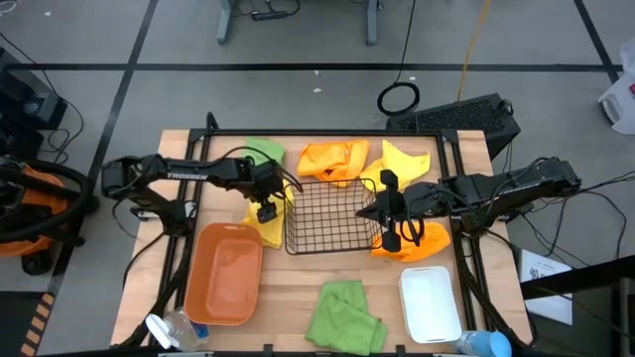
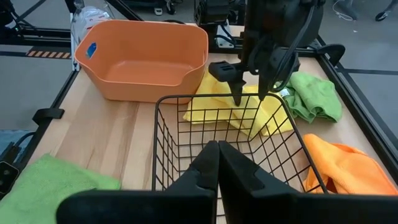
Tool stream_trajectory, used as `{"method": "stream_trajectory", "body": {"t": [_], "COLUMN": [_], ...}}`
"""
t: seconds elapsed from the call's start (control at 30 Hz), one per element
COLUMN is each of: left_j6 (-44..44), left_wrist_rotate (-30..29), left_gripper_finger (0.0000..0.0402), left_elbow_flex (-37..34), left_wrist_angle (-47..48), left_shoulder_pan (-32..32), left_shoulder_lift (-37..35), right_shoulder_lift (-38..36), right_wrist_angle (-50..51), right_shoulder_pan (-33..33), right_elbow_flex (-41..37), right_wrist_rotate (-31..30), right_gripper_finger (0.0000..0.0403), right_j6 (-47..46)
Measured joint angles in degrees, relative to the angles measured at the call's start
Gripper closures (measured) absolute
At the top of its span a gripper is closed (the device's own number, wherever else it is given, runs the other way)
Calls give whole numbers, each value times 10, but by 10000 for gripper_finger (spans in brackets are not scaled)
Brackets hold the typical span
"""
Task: Sort microfiber towel by color & place in baskets
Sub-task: Put the left yellow microfiber cloth into the white bin
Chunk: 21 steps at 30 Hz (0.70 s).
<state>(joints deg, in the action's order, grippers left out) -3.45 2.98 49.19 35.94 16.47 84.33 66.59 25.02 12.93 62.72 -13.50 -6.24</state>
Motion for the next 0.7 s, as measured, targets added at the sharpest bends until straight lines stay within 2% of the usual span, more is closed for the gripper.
{"method": "stream_trajectory", "body": {"t": [0.17,0.3,0.43,0.7], "left_j6": [12,27,38,40], "left_wrist_rotate": [15,15,18,20], "left_gripper_finger": [113,144,198,332], "left_elbow_flex": [0,0,3,1], "left_wrist_angle": [0,-3,-21,-26], "left_shoulder_pan": [0,0,4,16], "left_shoulder_lift": [20,46,62,59], "right_shoulder_lift": [0,0,0,0], "right_wrist_angle": [0,1,1,1], "right_shoulder_pan": [0,0,0,0], "right_elbow_flex": [0,0,0,0], "right_wrist_rotate": [0,0,0,0], "right_gripper_finger": [403,403,403,403], "right_j6": [0,0,0,0]}}
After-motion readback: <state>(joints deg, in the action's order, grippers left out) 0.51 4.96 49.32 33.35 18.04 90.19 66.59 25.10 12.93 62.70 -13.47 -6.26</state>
